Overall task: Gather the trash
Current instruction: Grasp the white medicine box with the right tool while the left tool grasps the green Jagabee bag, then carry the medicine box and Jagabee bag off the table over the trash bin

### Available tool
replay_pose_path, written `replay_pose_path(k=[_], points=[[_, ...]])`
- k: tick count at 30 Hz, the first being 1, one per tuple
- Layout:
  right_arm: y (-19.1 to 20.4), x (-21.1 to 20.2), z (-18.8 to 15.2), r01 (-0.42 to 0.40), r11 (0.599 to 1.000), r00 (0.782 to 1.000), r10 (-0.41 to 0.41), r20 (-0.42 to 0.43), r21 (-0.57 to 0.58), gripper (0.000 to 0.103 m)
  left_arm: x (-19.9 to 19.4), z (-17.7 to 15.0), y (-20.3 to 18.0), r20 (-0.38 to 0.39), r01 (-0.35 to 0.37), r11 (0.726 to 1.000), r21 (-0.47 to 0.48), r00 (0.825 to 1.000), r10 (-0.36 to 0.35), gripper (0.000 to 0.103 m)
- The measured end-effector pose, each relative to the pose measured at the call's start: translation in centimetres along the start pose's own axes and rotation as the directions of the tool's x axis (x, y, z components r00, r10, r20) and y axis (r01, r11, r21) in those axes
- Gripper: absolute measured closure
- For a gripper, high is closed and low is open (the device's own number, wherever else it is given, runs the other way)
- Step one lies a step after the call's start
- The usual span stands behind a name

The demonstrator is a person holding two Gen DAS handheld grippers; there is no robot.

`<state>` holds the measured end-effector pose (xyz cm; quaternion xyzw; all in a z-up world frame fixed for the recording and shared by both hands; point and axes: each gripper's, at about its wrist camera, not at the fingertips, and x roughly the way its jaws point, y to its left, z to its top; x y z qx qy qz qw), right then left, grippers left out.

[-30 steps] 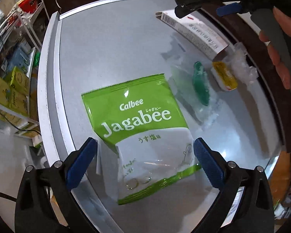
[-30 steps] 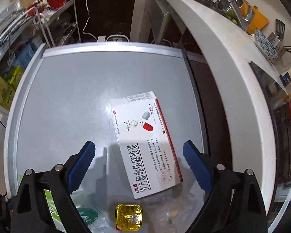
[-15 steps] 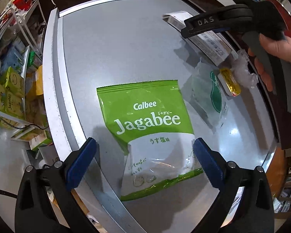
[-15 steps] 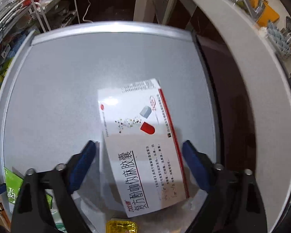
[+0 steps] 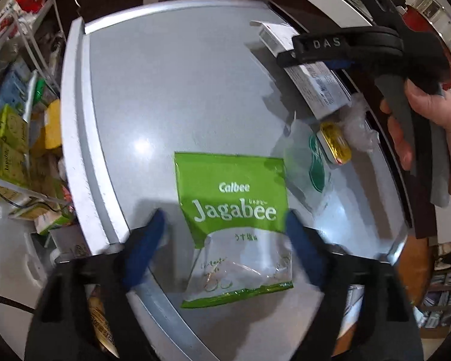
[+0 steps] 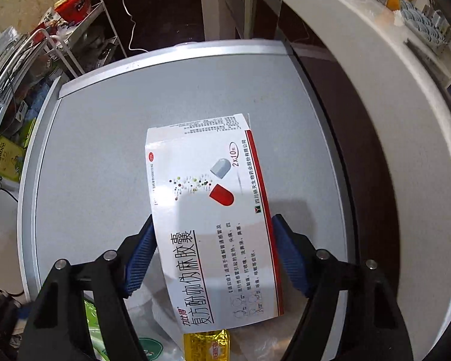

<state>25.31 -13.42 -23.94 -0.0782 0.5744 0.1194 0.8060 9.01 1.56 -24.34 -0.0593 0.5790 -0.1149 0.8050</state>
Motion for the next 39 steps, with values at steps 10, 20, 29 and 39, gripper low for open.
replay_pose_path(k=[10,20,29,39], points=[[0.0,-2.3,-0.5,-0.025,1.0,0.999,0.025,0.043,0.002,0.029,2.8,-1.9,-3.7,-0.022,-0.106,0.982,0.154,0.994,0.111,0.01],[-0.3,-5.7,-2.2,-0.036,0.999,0.993,0.035,0.114,0.012,0.03,2.3,-2.8,-4.2,0.023,-0.122,0.981,0.152,0.993,0.12,0.026],[-0.9,-8.9,-3.8,-0.064,0.997,0.984,0.054,0.172,0.051,0.03,-0.2,-2.7,-2.2,0.06,-0.079,0.995,0.053,0.995,0.076,0.028],[-1.7,-14.9,-7.4,-0.121,0.989,0.957,0.093,0.274,0.09,0.03,-6.9,-2.1,-2.8,0.23,-0.088,0.996,0.03,0.97,0.079,0.028]])
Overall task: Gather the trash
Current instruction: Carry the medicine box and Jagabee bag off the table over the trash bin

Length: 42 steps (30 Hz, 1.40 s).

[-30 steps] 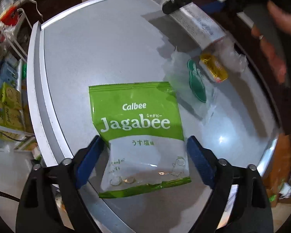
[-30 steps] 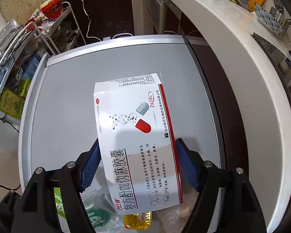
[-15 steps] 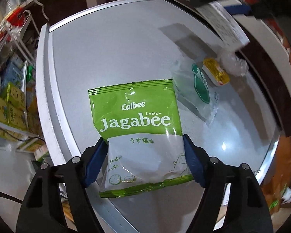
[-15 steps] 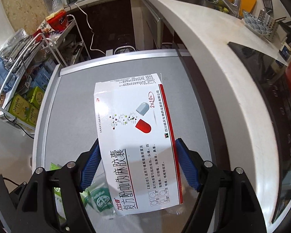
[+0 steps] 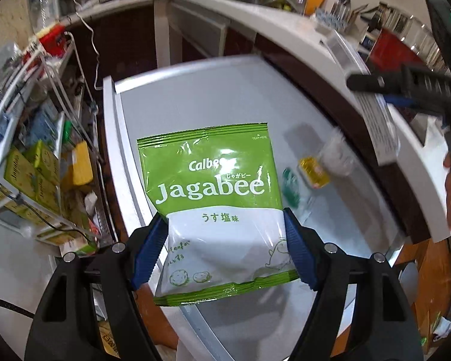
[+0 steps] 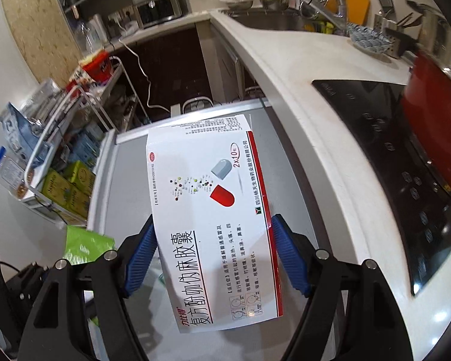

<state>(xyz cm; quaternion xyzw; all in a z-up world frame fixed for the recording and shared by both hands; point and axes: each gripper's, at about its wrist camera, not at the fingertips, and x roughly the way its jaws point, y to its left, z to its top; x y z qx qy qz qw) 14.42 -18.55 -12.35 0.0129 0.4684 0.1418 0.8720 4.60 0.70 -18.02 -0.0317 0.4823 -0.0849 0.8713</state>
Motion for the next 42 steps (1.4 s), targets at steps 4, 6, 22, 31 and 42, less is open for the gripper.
replay_pose_path(k=[4,6,22,31,42], points=[[-0.3,-3.1,-1.9,-0.003,1.0,1.0,0.003,0.031,0.01,0.03,-2.4,0.2,-0.9,0.059,0.002,1.0,0.004,0.998,-0.002,0.028],[-0.7,-4.8,-3.3,-0.003,1.0,0.999,0.002,0.044,0.02,0.03,-3.5,0.2,-1.4,0.079,0.005,1.0,0.008,0.997,-0.005,0.028],[-2.3,-14.7,-14.8,-0.017,0.997,0.997,0.011,0.075,0.071,0.03,-11.0,-3.5,-5.9,0.199,0.026,0.994,0.102,0.979,-0.046,0.028],[-2.3,-16.7,-20.8,-0.027,0.997,1.0,0.026,0.016,0.073,0.03,-12.9,-7.8,-8.9,0.192,0.016,0.985,0.173,0.98,-0.049,0.028],[-1.7,-16.7,-26.4,-0.044,0.998,0.996,0.048,-0.075,0.054,0.03,-12.4,-12.6,-11.8,0.114,0.028,0.975,0.22,0.992,-0.055,0.028]])
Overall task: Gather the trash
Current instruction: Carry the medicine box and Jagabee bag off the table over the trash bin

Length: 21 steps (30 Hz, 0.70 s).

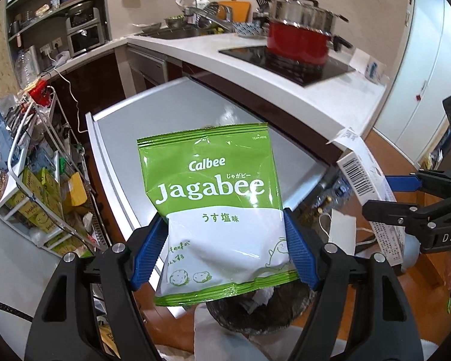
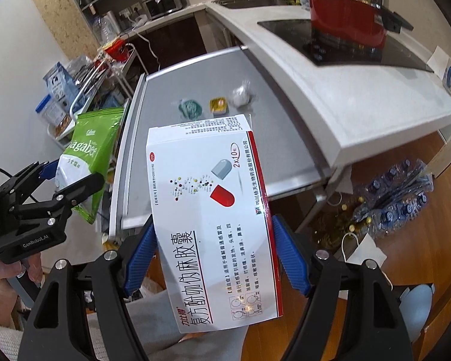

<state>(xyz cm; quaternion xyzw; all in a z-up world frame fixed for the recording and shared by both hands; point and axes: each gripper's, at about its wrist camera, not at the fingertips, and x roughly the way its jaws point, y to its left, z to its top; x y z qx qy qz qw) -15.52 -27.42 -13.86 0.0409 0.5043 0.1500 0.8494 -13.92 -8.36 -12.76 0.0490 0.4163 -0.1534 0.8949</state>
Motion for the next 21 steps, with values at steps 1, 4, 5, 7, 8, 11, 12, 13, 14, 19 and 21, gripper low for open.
replay_pose_path(k=[1,4,5,7,8,11,12,13,14,19,21], points=[[0.0,0.1,-0.4,-0.001,1.0,1.0,0.001,-0.009,-0.001,0.03,0.1,-0.3,-0.3,-0.009,0.002,1.0,0.006,1.0,-0.001,0.028],[0.0,0.8,-1.7,-0.008,1.0,0.999,0.008,-0.039,0.006,0.03,0.4,-1.4,-1.2,-0.035,0.008,1.0,0.024,0.999,-0.008,0.028],[-0.1,1.1,-2.2,-0.007,1.0,0.999,0.008,-0.053,0.012,0.03,0.6,-1.7,-1.4,-0.044,0.011,1.0,0.028,0.999,-0.01,0.028],[-0.4,1.8,-3.2,-0.016,0.999,0.997,0.018,-0.079,0.029,0.03,0.9,-2.4,-1.9,-0.068,0.022,0.999,0.036,0.998,-0.02,0.028],[-0.5,2.2,-3.5,-0.014,0.999,0.996,0.017,-0.089,0.034,0.03,1.0,-2.7,-2.1,-0.076,0.024,0.999,0.041,0.997,-0.021,0.028],[-1.0,3.3,-4.7,-0.001,0.999,0.992,0.007,-0.123,0.043,0.03,1.7,-3.8,-2.8,-0.111,0.035,0.997,0.062,0.993,-0.028,0.028],[-1.3,3.7,-5.1,-0.002,0.999,0.991,0.008,-0.137,0.049,0.03,2.0,-4.2,-3.0,-0.123,0.037,0.997,0.07,0.992,-0.028,0.028],[-1.4,4.0,-5.3,-0.003,0.999,0.989,0.01,-0.148,0.054,0.03,2.3,-4.6,-3.2,-0.141,0.041,0.996,0.079,0.99,-0.029,0.028],[-1.6,4.5,-5.7,-0.001,0.998,0.987,0.011,-0.16,0.057,0.03,2.7,-5.0,-3.4,-0.158,0.045,0.995,0.086,0.987,-0.031,0.028],[-2.3,6.7,-7.2,0.006,0.998,0.974,0.01,-0.225,0.07,0.03,4.5,-6.7,-4.1,-0.219,0.065,0.992,0.111,0.975,-0.04,0.028],[-2.7,7.8,-7.8,0.008,0.997,0.969,0.012,-0.248,0.079,0.03,5.3,-7.4,-4.3,-0.244,0.075,0.99,0.117,0.969,-0.045,0.028]])
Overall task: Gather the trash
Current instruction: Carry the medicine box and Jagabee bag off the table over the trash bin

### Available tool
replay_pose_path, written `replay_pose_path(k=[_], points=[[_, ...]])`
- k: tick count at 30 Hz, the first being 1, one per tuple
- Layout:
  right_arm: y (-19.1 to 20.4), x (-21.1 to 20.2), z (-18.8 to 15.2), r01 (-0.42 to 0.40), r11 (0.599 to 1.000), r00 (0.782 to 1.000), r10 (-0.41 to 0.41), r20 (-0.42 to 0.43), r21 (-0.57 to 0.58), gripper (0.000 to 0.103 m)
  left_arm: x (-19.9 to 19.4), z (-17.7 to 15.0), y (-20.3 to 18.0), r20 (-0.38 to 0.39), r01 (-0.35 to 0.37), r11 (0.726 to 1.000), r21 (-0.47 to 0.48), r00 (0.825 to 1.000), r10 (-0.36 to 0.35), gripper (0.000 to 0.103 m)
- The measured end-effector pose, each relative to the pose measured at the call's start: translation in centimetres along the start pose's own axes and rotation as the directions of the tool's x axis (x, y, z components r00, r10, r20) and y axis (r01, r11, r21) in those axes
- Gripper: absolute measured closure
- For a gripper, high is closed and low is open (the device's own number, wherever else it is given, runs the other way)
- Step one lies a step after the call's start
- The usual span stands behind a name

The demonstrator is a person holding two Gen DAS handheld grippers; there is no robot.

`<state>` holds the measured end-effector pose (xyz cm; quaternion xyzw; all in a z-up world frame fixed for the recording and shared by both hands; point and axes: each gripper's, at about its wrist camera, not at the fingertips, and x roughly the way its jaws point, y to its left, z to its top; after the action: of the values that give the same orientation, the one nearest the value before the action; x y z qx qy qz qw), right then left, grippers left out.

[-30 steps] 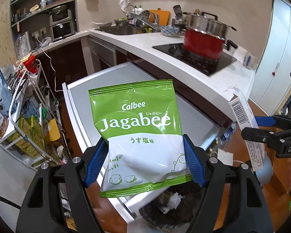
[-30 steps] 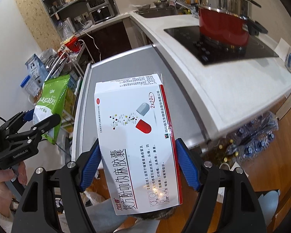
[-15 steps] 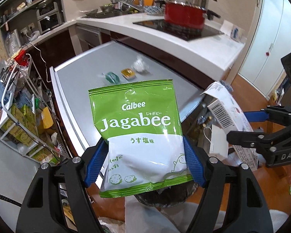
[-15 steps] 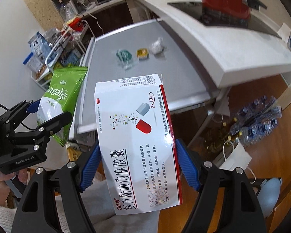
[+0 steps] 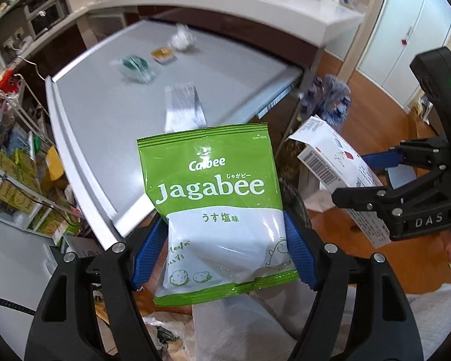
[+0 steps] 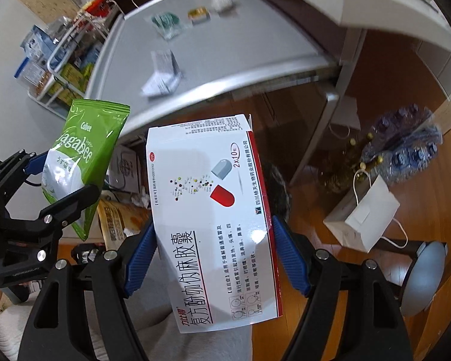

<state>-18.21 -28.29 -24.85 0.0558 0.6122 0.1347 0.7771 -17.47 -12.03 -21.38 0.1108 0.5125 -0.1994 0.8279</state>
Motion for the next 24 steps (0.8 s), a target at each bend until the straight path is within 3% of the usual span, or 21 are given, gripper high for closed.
replay_pose_path(k=[11,24], points=[[-2.0,6.4,-0.2,-0.013,0.998,0.994,0.02,-0.109,0.061,0.03,4.8,-2.3,-0.9,-0.094,0.019,0.998,0.059,0.996,-0.013,0.028],[-2.6,13.6,1.1,0.056,0.997,0.972,-0.042,-0.232,0.054,0.03,11.5,-3.6,-1.7,-0.206,-0.006,0.992,0.129,0.978,0.033,0.028]])
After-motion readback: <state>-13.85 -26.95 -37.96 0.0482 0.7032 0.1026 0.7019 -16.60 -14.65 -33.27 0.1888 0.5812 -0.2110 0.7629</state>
